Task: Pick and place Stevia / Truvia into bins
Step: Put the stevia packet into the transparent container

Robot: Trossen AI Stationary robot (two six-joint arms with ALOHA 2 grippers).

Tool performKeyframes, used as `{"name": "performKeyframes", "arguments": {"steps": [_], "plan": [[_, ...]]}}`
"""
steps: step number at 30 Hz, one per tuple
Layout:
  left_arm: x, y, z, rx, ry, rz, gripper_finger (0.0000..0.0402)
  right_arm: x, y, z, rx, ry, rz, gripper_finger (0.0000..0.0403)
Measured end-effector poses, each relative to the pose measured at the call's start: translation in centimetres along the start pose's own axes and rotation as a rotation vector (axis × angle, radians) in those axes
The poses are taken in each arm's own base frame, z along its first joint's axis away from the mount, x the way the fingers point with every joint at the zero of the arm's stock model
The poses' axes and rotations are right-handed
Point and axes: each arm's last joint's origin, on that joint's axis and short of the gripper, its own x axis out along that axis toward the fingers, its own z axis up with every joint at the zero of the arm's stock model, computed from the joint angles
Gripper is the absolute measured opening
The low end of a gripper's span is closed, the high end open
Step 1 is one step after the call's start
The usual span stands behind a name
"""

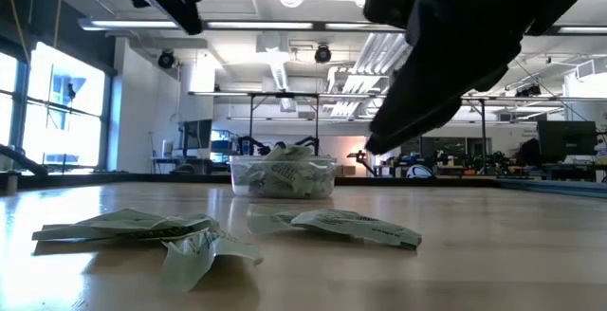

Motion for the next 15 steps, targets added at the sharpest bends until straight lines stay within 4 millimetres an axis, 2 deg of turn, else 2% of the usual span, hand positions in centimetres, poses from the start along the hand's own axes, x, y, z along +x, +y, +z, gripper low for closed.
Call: {"name": "performKeyframes", "arguments": {"steps": [7, 15], "plan": [[-1.0, -1.6, -2.8, -0.041, 0.040, 0.028, 0.0191, 3.3, 2.5, 0.0, 0.008, 0.050, -0.023, 0.0257], [-1.6, -1.2, -5.7, 0.043, 0.088, 0.196, 0.0179, 3.7, 4.5, -1.7, 0.128, 0.070, -0.040, 0.0257]]}}
